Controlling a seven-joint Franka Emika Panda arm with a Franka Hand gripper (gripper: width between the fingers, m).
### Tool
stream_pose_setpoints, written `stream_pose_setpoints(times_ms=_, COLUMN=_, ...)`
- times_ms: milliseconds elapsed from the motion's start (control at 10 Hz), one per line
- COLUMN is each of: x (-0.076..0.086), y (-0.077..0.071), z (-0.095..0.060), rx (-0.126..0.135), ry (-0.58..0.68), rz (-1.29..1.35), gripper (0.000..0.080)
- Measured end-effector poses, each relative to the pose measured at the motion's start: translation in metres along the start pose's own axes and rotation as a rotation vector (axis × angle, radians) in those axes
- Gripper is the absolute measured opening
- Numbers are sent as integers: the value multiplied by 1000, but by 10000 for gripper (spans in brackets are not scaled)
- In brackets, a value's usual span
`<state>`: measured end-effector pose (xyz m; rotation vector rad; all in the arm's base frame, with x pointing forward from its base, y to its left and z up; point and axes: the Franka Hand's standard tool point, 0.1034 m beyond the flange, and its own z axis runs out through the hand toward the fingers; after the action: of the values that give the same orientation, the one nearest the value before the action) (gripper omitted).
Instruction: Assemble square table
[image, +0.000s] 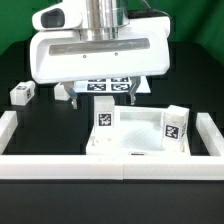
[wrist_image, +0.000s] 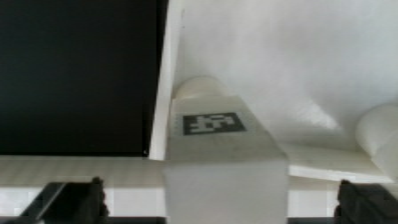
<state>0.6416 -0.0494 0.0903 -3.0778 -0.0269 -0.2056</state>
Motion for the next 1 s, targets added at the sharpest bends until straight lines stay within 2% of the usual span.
stream_pose_setpoints(times_ms=400, x=1, y=0, z=1, rx=-2, ry=8, rz=-51, gripper=621)
stream_pose_setpoints(times_ms=600, x=1, y=1, z=2, rx=-1, ry=7, rz=-82, gripper=286)
stream_pose_setpoints(times_ms=1000, x=1, y=1, z=2, rx=0, ry=8, rz=-56, gripper=289)
